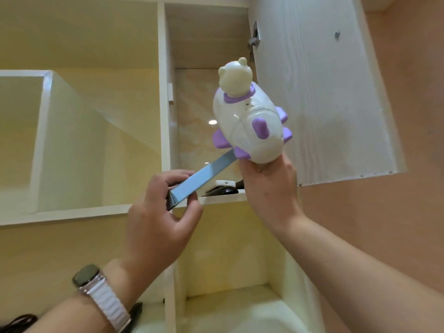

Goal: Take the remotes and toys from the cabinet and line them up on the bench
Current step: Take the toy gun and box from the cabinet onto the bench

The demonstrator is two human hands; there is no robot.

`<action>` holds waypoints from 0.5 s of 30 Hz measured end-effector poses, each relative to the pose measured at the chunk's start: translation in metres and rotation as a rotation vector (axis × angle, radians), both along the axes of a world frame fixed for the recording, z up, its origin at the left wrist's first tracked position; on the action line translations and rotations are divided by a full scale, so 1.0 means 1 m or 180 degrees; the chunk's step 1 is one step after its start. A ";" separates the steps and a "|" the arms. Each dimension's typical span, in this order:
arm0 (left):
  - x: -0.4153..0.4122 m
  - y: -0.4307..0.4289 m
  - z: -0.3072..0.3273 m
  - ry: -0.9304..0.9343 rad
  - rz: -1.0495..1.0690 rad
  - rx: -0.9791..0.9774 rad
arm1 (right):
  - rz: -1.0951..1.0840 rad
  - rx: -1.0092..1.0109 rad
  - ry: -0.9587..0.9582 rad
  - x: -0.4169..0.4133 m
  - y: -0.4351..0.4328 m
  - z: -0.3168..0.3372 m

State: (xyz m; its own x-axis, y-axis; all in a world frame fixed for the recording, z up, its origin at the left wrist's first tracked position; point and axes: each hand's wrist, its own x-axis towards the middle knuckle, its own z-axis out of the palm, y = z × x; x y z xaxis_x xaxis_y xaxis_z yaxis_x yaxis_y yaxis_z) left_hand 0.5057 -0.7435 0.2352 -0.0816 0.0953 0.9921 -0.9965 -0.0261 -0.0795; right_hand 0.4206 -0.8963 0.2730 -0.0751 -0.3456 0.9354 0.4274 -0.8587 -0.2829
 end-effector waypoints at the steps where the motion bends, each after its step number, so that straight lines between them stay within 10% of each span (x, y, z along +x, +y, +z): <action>1: -0.003 0.003 -0.008 0.0065 -0.0157 -0.0041 | 0.0029 0.0062 -0.0031 -0.006 0.005 -0.006; 15: 0.002 -0.014 -0.091 0.1887 -0.2553 -0.0162 | -0.0038 0.1348 0.0131 -0.082 0.052 -0.113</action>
